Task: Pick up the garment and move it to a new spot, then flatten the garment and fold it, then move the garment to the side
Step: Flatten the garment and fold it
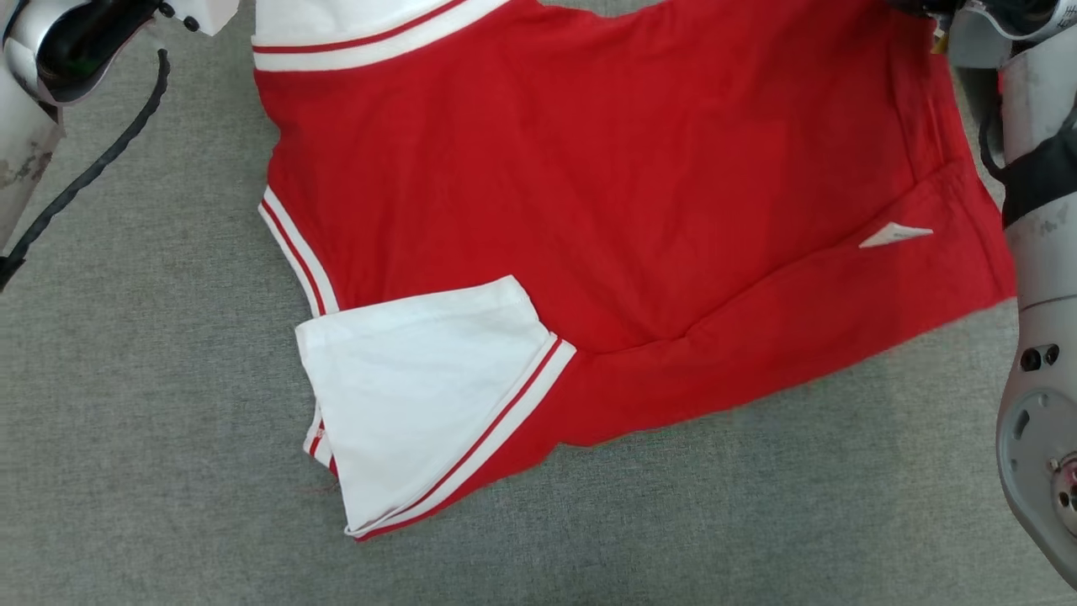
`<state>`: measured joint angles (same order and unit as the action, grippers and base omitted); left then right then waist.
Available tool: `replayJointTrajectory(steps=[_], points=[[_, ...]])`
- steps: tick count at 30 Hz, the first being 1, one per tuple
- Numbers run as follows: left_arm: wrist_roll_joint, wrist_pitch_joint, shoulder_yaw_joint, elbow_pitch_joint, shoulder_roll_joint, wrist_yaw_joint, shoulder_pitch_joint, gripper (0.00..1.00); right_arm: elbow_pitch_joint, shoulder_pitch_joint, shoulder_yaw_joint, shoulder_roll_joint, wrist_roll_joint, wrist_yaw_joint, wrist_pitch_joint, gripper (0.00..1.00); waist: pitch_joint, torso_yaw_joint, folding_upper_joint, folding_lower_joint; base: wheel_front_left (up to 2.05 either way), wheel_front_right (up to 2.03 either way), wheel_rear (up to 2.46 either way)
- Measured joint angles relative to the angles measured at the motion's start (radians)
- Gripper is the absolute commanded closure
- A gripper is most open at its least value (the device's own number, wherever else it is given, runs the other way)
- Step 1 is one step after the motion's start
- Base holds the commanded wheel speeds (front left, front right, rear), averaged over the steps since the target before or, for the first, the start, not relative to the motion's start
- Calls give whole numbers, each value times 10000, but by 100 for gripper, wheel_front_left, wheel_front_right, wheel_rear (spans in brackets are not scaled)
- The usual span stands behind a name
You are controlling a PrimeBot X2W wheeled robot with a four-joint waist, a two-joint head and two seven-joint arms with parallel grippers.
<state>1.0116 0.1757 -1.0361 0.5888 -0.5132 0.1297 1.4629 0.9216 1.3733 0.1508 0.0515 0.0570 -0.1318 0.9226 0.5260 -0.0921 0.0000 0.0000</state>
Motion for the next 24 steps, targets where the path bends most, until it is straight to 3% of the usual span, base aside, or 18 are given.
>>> replayJointTrajectory(steps=[4, 8, 11, 16, 20, 24], points=[[382, -476, -267, -660, -159, 0, -290, 100, -629, -480, -1051, 491, 2038, 0, -550, 100, -210, 221, 0, 0, 0, 0, 0], [742, -853, -560, -2036, -807, 0, -1220, 100, -2163, -2035, -2660, 2176, 4002, 4, -711, 100, -512, 518, 0, 0, 0, 0, 0], [1198, -982, -568, -3335, -1517, -109, -2226, 100, -3405, -3372, -3310, 3517, 5317, 2, -907, 100, -771, 756, 0, 0, 0, 0, 0], [1964, -959, -809, -6316, -2698, -1221, -4244, 100, -4684, -5396, -3593, 5003, 6617, 2, -1511, 100, -1111, 1198, 0, 0, 0, 0, 0], [2408, -1152, -1095, -8351, -3452, -2232, -5704, 100, -4997, -6599, -3513, 5519, 7112, 2, -1962, 100, -1294, 1554, 1, 0, 0, 0, 0], [2698, -1597, -1388, -9446, -3615, -3003, -6857, 100, -4941, -7502, -3346, 5858, 7254, 2, -2203, 100, -1445, 1845, 0, 0, 0, 0, 0]])
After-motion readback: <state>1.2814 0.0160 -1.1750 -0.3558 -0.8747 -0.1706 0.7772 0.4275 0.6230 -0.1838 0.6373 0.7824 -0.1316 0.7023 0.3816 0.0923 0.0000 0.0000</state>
